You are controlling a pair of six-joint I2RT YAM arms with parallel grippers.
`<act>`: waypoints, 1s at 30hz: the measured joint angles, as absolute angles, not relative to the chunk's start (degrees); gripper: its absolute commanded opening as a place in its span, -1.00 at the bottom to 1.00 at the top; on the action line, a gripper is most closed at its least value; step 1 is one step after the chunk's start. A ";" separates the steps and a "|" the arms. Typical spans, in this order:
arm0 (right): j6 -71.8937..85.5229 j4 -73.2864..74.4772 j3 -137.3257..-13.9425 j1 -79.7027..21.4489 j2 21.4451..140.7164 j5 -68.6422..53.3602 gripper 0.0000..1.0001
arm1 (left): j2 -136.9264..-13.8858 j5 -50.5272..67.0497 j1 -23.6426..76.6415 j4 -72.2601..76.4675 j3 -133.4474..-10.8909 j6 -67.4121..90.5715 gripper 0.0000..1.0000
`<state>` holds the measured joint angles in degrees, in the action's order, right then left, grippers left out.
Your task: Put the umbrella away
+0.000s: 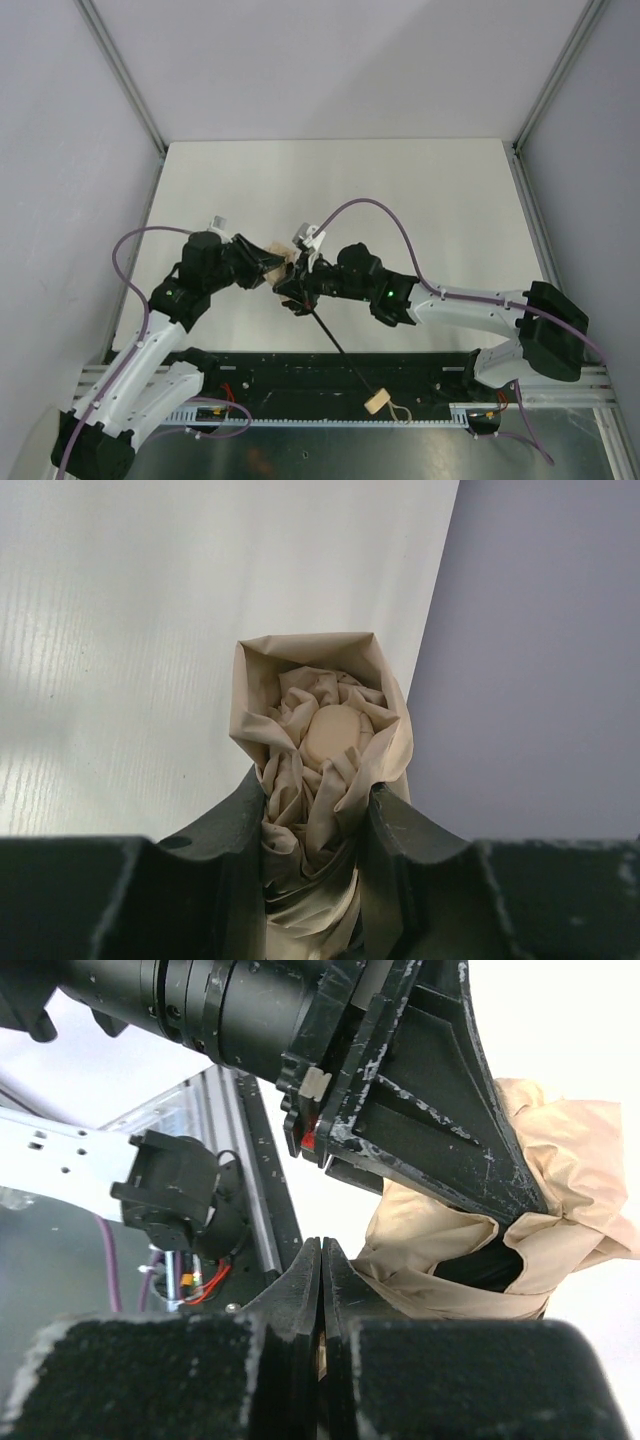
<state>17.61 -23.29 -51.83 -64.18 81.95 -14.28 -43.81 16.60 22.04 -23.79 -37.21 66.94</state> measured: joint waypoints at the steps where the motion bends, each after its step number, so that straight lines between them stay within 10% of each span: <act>1: 15.79 -22.46 -52.25 -65.10 81.95 -12.25 -1.00 | -43.68 16.47 21.82 -23.90 -37.26 67.05 -1.00; 16: -2.13 -20.64 -53.76 -75.20 85.60 12.75 -1.00 | -46.41 14.20 20.93 -29.19 -38.61 69.63 -1.00; 30: 6.28 -28.80 -51.48 -70.30 92.90 -6.50 -0.66 | -49.67 15.27 19.86 -33.67 -43.75 75.57 -1.00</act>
<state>6.28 -28.80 -51.48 -70.30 92.90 -6.50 -49.67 15.27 19.86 -33.67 -43.75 75.57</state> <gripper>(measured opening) 0.143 0.346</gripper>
